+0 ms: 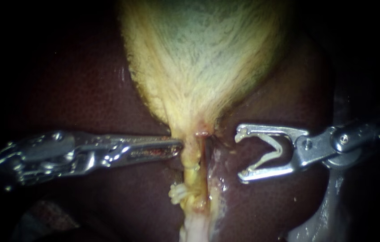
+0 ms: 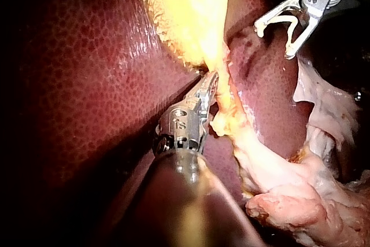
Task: Clipping third clip left tube
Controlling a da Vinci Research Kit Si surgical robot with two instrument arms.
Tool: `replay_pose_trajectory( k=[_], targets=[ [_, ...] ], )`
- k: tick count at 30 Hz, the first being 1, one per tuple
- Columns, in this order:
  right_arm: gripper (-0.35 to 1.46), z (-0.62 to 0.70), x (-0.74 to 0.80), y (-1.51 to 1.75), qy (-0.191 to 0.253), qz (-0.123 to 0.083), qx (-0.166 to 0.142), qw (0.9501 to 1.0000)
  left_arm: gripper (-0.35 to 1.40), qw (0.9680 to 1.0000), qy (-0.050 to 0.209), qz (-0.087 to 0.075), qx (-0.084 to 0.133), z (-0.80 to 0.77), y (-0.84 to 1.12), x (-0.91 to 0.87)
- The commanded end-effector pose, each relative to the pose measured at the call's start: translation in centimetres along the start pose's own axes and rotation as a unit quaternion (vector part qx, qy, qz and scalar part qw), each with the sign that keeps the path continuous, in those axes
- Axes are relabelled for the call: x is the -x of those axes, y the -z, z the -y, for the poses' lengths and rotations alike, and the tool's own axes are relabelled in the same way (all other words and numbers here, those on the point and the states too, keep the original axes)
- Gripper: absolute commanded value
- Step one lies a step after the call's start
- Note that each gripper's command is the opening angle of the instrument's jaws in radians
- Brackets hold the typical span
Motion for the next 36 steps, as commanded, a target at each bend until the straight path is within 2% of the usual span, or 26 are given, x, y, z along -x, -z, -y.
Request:
replay_pose_trajectory(
  k=[1,5,11,14,17,22,25,29,36],
  targets=[
    [0.6,0.01,0.0,-0.01,0.0,0.0,0.0,1.0,-0.35,1.0,0.0,0.0,0.0,0.0,0.01,0.0],
    [0.6,0.05,0.03,-0.14,0.005,0.0,-0.003,1.0,-0.35,1.0,0.0,-0.001,-0.002,-0.02,0.08,0.01],
    [0.6,0.17,0.21,-0.56,-0.047,0.002,-0.019,0.9987,-0.35,1.0,0.001,0.0,0.004,-0.16,0.35,0.06],
    [0.58,0.22,0.33,-0.82,-0.088,0.004,-0.03,0.9957,-0.35,1.0,0.001,0.001,0.007,-0.23,0.47,0.06],
    [0.56,0.24,0.43,-1.07,-0.135,0.009,-0.041,0.99,-0.35,1.0,0.001,0.001,0.009,-0.25,0.52,0.06],
    [0.54,0.13,0.59,-1.37,-0.17,0.013,-0.05,0.9841,-0.35,0.9999,0.002,0.001,0.01,-0.19,0.54,0.07],
    [0.54,0.03,0.71,-1.43,-0.178,0.015,-0.044,0.983,-0.35,0.9999,0.002,0.002,0.011,-0.13,0.57,0.08],
    [0.54,-0.12,0.87,-1.38,-0.183,0.016,-0.034,0.9824,-0.35,0.9999,0.003,0.001,0.012,-0.06,0.61,0.09],
    [0.54,-0.31,1.05,-1.18,-0.181,0.047,-0.011,0.9823,-0.35,0.9999,0.001,0.003,0.014,0.01,0.64,0.09]
  ],
)
